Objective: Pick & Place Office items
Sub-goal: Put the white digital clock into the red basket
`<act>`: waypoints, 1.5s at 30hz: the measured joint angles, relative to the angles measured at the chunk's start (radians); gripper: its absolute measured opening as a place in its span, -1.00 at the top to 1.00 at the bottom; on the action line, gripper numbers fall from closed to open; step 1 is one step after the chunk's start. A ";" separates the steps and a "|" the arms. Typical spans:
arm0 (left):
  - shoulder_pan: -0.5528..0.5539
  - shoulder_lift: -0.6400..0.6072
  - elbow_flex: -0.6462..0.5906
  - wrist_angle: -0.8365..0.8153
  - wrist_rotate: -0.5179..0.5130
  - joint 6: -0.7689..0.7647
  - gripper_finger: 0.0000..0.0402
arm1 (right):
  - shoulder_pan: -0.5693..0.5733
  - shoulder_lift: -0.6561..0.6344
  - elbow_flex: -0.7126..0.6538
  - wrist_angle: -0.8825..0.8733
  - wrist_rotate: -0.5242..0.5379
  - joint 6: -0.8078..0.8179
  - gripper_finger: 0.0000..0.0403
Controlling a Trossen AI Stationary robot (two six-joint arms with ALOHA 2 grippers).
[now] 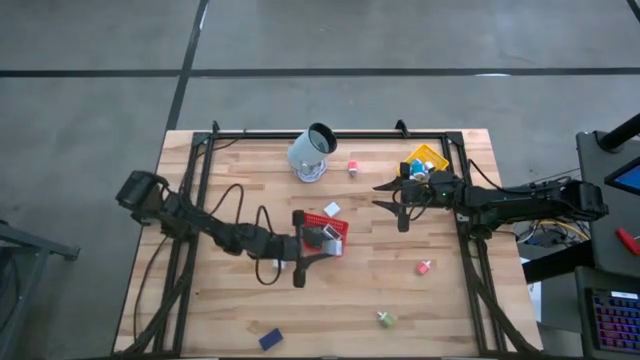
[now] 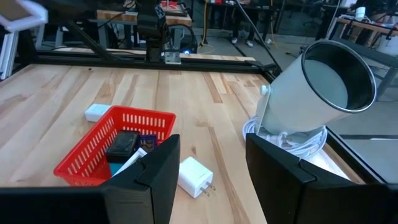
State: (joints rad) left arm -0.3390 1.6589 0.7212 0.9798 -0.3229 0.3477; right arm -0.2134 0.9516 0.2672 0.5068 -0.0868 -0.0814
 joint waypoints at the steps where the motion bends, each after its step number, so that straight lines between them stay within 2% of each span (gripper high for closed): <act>1: 0.003 -0.007 -0.011 0.001 -0.005 -0.001 0.24 | 0.000 0.000 0.000 0.000 0.000 0.000 0.13; 17: 0.045 -0.137 -0.178 0.008 -0.041 -0.044 0.24 | 0.000 0.000 0.000 0.000 0.000 0.000 0.13; 29: 0.093 -0.292 -0.341 0.006 -0.044 -0.091 0.24 | 0.000 0.000 0.000 0.000 -0.001 -0.006 0.13; 35: 0.136 -0.295 -0.354 -0.061 -0.037 -0.120 0.24 | 0.000 0.000 0.000 0.001 -0.001 -0.008 0.13; 45: 0.202 -0.295 -0.289 -0.244 0.015 -0.147 0.24 | 0.000 0.000 0.000 0.001 -0.001 -0.008 0.13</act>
State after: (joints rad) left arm -0.1368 1.3640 0.4323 0.7359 -0.3077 0.2003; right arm -0.2134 0.9516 0.2671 0.5076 -0.0875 -0.0891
